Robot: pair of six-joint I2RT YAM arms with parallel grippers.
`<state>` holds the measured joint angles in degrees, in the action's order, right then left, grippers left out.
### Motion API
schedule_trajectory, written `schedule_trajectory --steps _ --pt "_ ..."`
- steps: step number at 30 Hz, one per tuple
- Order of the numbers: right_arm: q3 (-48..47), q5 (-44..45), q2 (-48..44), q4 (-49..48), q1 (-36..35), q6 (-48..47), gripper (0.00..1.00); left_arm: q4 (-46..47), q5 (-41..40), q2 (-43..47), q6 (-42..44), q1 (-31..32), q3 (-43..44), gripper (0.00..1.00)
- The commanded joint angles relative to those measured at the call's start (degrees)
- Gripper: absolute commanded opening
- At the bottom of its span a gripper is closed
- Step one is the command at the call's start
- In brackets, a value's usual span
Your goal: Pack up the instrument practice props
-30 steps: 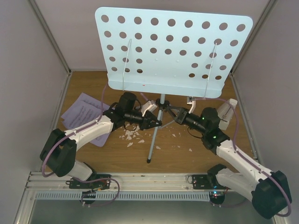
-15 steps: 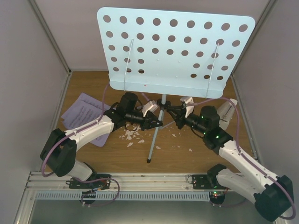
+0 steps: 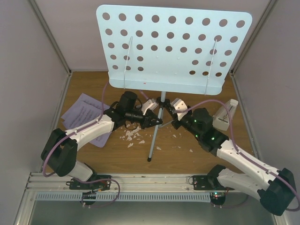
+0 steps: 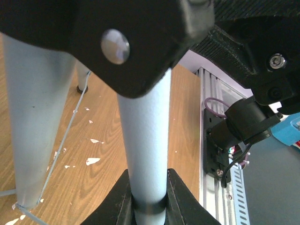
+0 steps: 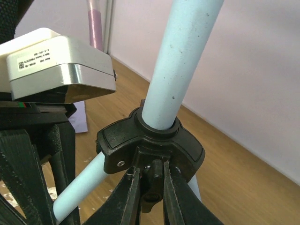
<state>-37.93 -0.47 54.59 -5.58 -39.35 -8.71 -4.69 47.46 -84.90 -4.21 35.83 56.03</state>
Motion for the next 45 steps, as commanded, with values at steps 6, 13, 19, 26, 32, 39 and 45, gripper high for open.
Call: schedule_trajectory --steps 6,13,19,26,32,39,45 --pt "0.77 11.11 -1.02 2.03 -0.55 -3.38 0.29 -0.14 -0.11 -0.53 3.68 0.46 0.57 0.01" --pt "5.77 6.24 -10.29 -0.18 -0.48 6.71 0.7 -0.25 -0.42 -0.2 3.68 0.46 0.57 0.01" --pt "12.71 6.3 -19.05 -1.37 0.4 20.98 0.89 -0.48 -0.99 -0.39 3.68 0.46 0.56 0.01" --pt "16.35 6.12 -26.94 2.3 1.94 47.9 0.93 -0.52 -1.22 -0.49 3.72 0.46 0.62 0.01" --pt "18.58 -0.68 -27.11 -2.45 2.08 62.72 0.85 -0.73 -1.21 -0.53 3.6 0.46 0.72 0.01" --pt "16.92 -7.85 -18.91 -10.84 2.01 69.86 0.84 -1.01 -1.5 -0.48 3.59 0.46 0.92 0.01" --pt "15.74 -9.07 -12.59 -20.06 2.08 85.0 0.82 -1.35 -1.53 -0.88 3.59 0.46 1.25 0.0"
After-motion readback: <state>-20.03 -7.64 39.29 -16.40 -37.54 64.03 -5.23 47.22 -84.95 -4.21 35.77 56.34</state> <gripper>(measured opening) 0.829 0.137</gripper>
